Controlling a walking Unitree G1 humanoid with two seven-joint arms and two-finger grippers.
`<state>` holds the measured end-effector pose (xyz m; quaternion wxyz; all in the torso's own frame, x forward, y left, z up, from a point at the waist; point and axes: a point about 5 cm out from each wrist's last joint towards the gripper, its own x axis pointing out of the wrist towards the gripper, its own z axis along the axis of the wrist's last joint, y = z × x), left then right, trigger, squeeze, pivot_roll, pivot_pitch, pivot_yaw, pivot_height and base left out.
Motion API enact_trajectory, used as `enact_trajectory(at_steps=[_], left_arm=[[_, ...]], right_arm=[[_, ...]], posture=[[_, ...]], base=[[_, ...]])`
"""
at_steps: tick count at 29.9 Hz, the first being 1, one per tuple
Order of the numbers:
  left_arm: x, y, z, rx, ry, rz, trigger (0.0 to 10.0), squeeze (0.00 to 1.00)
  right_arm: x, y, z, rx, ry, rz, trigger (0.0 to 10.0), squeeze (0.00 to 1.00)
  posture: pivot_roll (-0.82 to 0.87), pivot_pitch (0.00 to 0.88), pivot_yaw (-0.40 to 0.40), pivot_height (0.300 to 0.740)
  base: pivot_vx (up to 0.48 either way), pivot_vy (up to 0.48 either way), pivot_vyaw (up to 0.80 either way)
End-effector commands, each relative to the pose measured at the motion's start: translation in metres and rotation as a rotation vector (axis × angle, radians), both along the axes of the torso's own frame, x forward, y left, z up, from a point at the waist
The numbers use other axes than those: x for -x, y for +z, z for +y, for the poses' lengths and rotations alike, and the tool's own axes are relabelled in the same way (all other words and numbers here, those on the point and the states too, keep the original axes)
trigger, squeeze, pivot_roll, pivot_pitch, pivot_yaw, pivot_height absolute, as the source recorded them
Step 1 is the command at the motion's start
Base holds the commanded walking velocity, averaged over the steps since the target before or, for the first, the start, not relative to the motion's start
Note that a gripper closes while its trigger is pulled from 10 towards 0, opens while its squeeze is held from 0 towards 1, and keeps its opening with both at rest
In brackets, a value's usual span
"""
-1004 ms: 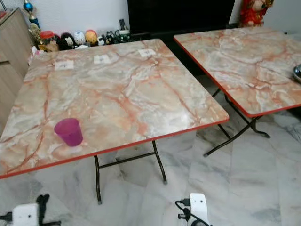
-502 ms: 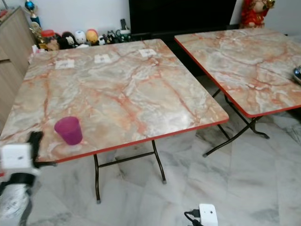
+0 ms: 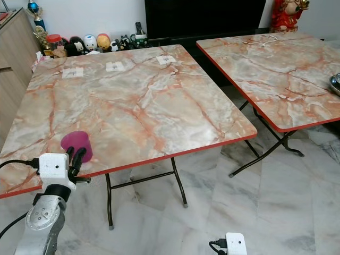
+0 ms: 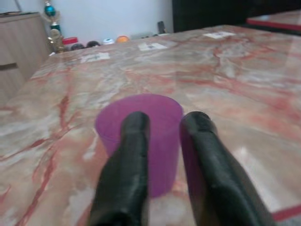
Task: Setting the table
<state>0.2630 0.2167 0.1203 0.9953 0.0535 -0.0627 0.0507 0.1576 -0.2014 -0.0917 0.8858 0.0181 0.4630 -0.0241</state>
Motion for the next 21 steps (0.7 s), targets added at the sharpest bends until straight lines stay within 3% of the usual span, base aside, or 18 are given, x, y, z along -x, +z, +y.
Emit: enact_trajectory(at_steps=[1,11,12,18,21], left_arm=[[-0.001,0.012,0.006,0.013,0.033,-0.045,10.0,1.00],[-0.004,0.015,0.020,0.027,0.092,-0.035,10.0,1.00],[-0.005,0.017,0.020,0.007,0.085,-0.035,10.0,0.00],[-0.009,0.023,0.022,0.016,0.089,-0.049,10.0,0.00],[-0.009,0.025,0.021,0.031,0.082,-0.062,10.0,0.00]], right_arm=[[0.001,-0.001,0.002,-0.002,0.007,0.002,10.0,0.00],[0.003,-0.001,0.003,-0.006,0.022,0.006,10.0,0.00],[0.002,-0.001,0.003,-0.005,0.025,0.004,10.0,0.00],[-0.001,0.001,0.002,0.010,0.040,-0.009,10.0,0.00],[-0.012,0.003,0.011,0.020,0.062,-0.014,10.0,0.00]], posture=[[0.08,0.000,0.000,0.740],[0.08,0.000,0.006,0.740],[0.08,0.000,0.005,0.740],[0.09,0.000,0.000,0.740],[0.09,0.000,-0.002,0.740]], base=[[0.000,0.000,0.00],[0.000,0.000,0.00],[0.000,0.000,0.00],[0.000,0.000,0.09],[0.000,0.000,0.61]])
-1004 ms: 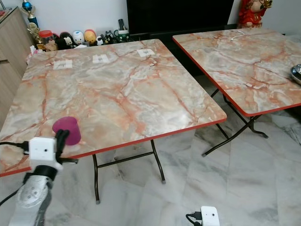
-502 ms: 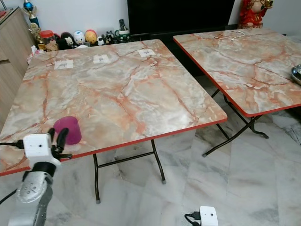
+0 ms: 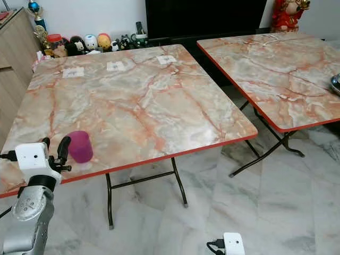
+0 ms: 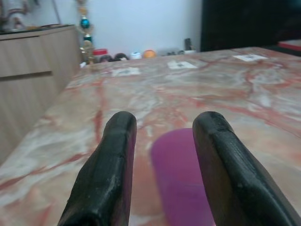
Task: Setting the table
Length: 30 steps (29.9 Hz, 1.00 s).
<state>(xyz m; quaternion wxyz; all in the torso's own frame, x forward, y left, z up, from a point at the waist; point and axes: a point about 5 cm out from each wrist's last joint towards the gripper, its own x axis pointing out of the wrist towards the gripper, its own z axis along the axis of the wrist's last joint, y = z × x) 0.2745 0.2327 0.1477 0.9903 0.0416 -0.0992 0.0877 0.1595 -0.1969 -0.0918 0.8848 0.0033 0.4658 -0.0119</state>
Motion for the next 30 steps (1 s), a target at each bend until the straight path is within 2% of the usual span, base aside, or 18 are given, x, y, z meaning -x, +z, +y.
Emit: enact_trajectory(at_steps=[1,16,21,30], left_arm=[[0.002,-0.001,0.004,0.006,0.012,0.019,10.0,0.00],[0.000,0.003,0.005,0.000,0.001,0.021,10.0,0.00],[-0.001,0.001,0.003,0.001,-0.016,0.028,10.0,0.00],[-0.002,0.003,0.003,-0.023,-0.032,0.030,10.0,0.00]], right_arm=[[-0.014,0.004,0.009,0.001,0.024,-0.026,10.0,0.00],[-0.027,0.008,0.023,-0.027,0.010,-0.036,10.0,0.00],[-0.025,0.008,0.022,-0.028,0.007,-0.035,10.0,0.00],[-0.024,0.007,0.021,-0.029,0.001,-0.034,10.0,0.00]], posture=[[0.09,0.000,-0.004,0.740],[0.10,0.000,-0.006,0.740],[0.09,0.000,-0.004,0.740],[0.10,0.000,-0.002,0.740]], base=[[0.000,0.000,0.80],[0.000,0.000,0.05],[0.000,0.000,0.00],[0.279,0.000,0.00]])
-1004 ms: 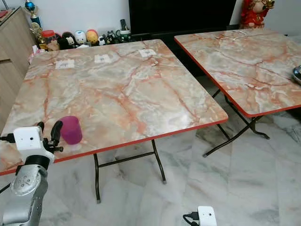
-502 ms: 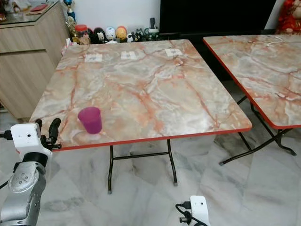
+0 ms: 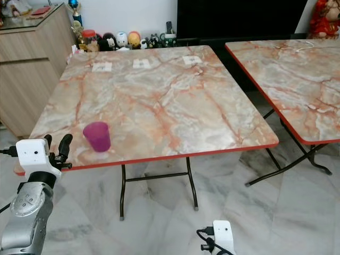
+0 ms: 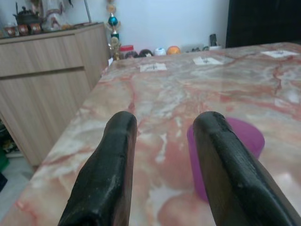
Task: Setting the table
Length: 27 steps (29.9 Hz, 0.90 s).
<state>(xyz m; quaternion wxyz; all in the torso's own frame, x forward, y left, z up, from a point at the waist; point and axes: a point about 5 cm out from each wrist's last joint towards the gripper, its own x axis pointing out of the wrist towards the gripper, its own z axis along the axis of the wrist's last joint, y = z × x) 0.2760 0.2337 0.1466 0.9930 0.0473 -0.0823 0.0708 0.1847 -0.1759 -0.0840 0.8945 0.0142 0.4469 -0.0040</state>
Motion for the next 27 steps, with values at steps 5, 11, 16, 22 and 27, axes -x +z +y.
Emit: enact_trajectory(at_steps=[5,11,16,22,27], left_arm=[[0.000,0.002,0.001,-0.022,-0.009,-0.002,10.0,0.00],[0.000,0.004,-0.006,-0.006,-0.066,-0.010,10.0,0.00],[-0.002,0.005,-0.011,-0.004,-0.126,0.013,10.0,0.00],[-0.007,0.006,-0.017,0.015,-0.202,0.075,10.0,0.00],[-0.017,0.014,-0.024,-0.004,-0.281,0.091,10.0,0.00]], right_arm=[[0.001,-0.001,0.001,-0.005,-0.004,0.010,10.0,0.00],[0.001,-0.001,0.001,-0.005,-0.001,0.010,10.0,0.00],[0.000,-0.001,0.001,-0.005,0.000,0.010,10.0,0.00],[0.000,0.000,0.001,-0.005,0.001,0.011,10.0,0.00],[0.000,0.000,0.001,-0.004,0.001,0.011,10.0,0.00]], posture=[[0.10,0.000,-0.004,0.740],[0.10,0.000,-0.004,0.740],[0.10,0.000,-0.003,0.740],[0.10,0.000,-0.007,0.740],[0.10,0.000,-0.007,0.740]], base=[[0.310,0.000,0.00],[0.052,0.000,0.00],[0.000,0.000,0.00],[0.000,0.000,0.00],[0.000,0.000,0.00]])
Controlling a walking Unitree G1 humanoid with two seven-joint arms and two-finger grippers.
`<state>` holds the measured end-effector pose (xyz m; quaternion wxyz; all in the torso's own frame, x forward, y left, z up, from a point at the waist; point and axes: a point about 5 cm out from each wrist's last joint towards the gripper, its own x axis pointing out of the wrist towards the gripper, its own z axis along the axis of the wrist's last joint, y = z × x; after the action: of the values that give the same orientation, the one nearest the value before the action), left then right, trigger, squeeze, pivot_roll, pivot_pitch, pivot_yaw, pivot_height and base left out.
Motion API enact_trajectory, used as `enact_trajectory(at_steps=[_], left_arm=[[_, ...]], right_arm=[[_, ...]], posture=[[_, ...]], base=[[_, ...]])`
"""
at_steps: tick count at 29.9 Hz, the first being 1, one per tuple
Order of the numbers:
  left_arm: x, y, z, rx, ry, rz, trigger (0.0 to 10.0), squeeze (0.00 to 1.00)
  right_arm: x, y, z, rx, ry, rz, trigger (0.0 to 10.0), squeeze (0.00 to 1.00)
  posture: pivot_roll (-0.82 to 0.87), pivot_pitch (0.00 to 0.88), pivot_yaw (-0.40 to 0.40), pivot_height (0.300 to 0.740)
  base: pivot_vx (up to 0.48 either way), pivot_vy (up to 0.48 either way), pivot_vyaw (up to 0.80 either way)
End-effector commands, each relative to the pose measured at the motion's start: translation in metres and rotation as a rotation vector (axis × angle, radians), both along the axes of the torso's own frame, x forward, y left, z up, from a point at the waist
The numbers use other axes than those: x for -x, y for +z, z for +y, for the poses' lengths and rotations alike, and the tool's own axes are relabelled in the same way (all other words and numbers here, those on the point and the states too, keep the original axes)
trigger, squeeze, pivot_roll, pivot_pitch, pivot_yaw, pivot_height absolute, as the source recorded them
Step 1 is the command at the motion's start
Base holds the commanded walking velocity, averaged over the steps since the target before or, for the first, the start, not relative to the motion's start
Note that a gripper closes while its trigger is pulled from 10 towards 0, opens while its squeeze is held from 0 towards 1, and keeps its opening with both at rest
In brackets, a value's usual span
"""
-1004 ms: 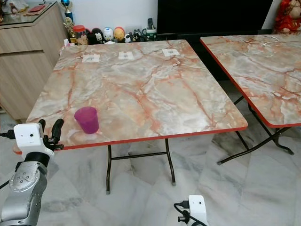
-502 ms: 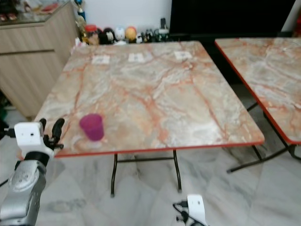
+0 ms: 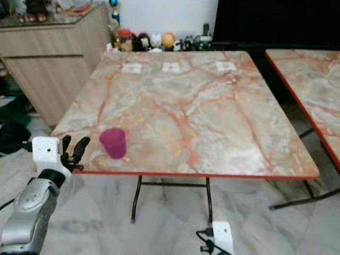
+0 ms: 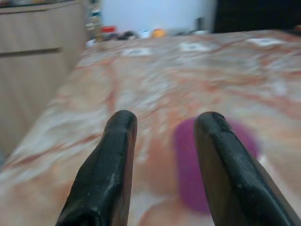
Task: Setting the table
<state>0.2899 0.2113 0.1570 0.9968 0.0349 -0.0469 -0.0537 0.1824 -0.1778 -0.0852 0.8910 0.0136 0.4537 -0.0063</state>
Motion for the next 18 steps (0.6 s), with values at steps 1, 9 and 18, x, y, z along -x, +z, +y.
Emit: enact_trajectory(at_steps=[1,9,18], left_arm=[[-0.005,0.004,-0.003,-0.020,-0.048,0.010,10.0,0.00],[-0.025,-0.003,-0.010,-0.075,-0.052,0.103,10.0,0.00],[-0.051,0.015,-0.005,-0.019,0.056,0.168,10.0,0.00]], right_arm=[[-0.003,0.001,0.003,-0.007,0.005,-0.005,10.0,0.00],[-0.004,0.001,0.004,-0.008,0.001,-0.007,10.0,0.00],[-0.003,0.001,0.003,-0.005,-0.009,-0.008,10.0,0.00]], posture=[[0.10,0.000,-0.007,0.740],[0.10,0.000,-0.004,0.740],[0.08,0.000,0.001,0.740]], base=[[0.000,0.000,0.00],[0.000,0.000,0.00],[0.000,0.000,0.00]])
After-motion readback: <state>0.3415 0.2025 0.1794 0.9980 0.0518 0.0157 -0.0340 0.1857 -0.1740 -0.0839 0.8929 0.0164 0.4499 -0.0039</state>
